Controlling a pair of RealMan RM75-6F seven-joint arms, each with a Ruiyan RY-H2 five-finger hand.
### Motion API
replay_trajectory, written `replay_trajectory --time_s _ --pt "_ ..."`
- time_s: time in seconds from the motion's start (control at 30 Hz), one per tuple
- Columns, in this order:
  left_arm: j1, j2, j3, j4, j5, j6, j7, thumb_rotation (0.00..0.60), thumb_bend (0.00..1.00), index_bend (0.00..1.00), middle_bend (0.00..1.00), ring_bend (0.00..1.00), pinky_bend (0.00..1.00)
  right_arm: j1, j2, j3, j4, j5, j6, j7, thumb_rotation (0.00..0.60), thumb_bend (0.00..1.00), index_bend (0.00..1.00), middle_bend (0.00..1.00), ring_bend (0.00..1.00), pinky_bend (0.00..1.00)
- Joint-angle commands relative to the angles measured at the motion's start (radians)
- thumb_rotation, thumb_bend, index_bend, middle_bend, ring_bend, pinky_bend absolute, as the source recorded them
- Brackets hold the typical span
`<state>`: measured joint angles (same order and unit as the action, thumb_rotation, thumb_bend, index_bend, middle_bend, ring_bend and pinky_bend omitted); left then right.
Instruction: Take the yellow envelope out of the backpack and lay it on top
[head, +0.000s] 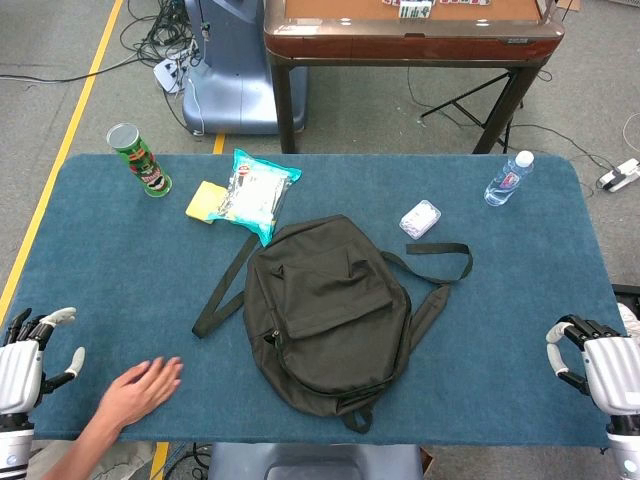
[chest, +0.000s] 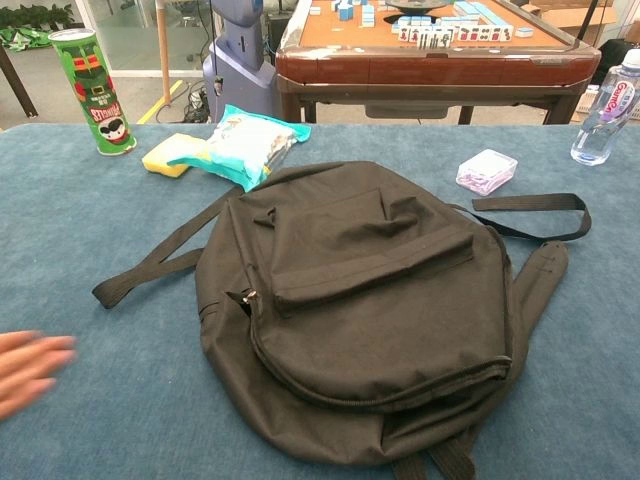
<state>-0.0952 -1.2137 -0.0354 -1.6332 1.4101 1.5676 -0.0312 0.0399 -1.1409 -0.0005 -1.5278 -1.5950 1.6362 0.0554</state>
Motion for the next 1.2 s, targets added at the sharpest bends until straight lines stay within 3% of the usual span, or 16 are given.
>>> replay_trajectory --time_s 0.03,0.3,0.5,0.87,1.2 --pt "0.001 -0.002 -0.003 0.003 0.001 -0.004 0.001 0.6 0.38 0.3 0.32 0.22 0.07 0.0 0.0 0.003 -0.002 -0.002 -0.004 -0.003 0.6 0.41 0.52 0.44 0.46 0.58" --pt "0.004 -0.001 -0.01 0.009 0.008 -0.016 0.002 0.6 0.38 0.3 0.32 0.22 0.07 -0.001 -0.004 0.017 0.0 -0.004 0.0 -0.004 0.6 0.41 0.52 0.44 0.46 0.58" --pt "-0.036 0.008 -0.007 0.027 0.08 -0.058 -0.037 0.6 0.38 0.3 0.32 0.22 0.07 0.002 0.003 0.054 -0.01 0.009 0.019 -0.016 0.6 0.41 0.52 0.44 0.46 0.58" --pt "-0.23 0.035 0.022 -0.014 0.306 -0.252 -0.182 0.6 0.38 0.3 0.32 0.22 0.07 0.02 0.023 0.104 -0.047 0.038 0.01 -0.043 0.6 0.41 0.51 0.43 0.46 0.58" --pt "-0.436 -0.061 0.033 -0.034 0.448 -0.461 -0.128 0.6 0.34 0.27 0.31 0.21 0.07 0.025 0.025 0.117 -0.045 0.069 -0.016 -0.036 0.6 0.41 0.49 0.42 0.46 0.58"
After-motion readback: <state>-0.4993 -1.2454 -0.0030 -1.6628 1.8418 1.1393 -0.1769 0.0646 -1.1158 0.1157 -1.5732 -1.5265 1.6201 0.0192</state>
